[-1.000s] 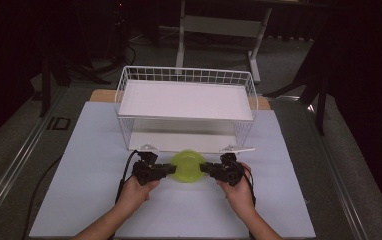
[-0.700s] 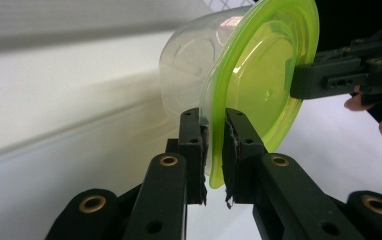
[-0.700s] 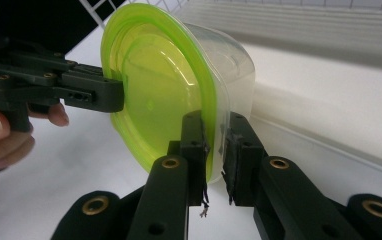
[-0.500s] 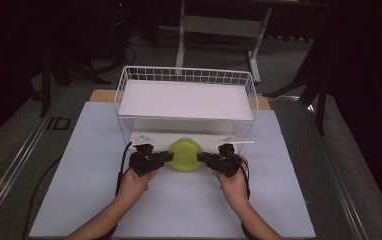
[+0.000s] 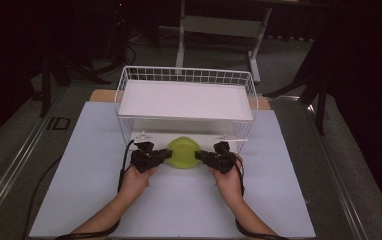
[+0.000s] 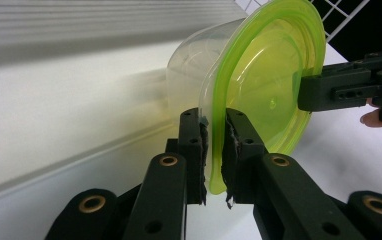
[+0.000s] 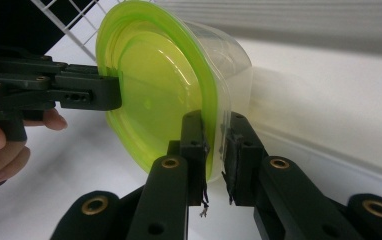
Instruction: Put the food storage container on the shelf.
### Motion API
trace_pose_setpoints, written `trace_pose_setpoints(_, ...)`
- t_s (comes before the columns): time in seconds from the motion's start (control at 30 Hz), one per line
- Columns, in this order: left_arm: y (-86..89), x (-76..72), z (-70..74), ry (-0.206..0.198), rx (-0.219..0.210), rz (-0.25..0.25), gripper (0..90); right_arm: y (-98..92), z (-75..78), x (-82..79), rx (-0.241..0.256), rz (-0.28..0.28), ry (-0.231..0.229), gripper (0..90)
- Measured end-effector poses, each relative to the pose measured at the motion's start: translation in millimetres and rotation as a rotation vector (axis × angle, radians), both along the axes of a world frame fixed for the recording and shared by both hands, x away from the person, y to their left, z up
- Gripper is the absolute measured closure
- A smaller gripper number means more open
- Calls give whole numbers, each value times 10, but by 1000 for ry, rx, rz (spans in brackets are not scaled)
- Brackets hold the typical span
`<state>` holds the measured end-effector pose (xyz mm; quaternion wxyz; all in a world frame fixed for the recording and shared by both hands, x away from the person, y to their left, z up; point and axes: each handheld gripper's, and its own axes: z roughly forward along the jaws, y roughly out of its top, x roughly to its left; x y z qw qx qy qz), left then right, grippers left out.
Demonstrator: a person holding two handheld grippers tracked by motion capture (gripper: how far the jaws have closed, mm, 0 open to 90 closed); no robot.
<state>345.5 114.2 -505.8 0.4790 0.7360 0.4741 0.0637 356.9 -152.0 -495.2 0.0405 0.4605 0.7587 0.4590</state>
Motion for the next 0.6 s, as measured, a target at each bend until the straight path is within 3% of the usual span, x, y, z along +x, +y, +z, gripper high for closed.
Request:
trace_pose_setpoints(0.17, 2, 75, -13, 12, -6, -5, 807, 11, -7, 33, -10, -28, -17, 801)
trace_pose_setpoints(0.37, 1, 92, 0, -15, -14, -14, 803, 7, -18, 79, 2, -43, -11, 791)
trace_pose_setpoints(0.47, 22, 119, -20, -17, -41, -15, 798, 21, -18, 82, -8, -47, -41, 782)
trace_pose_setpoints(0.6, 35, 163, -26, -12, -73, -5, 793, 27, -1, 117, -5, -47, -46, 769)
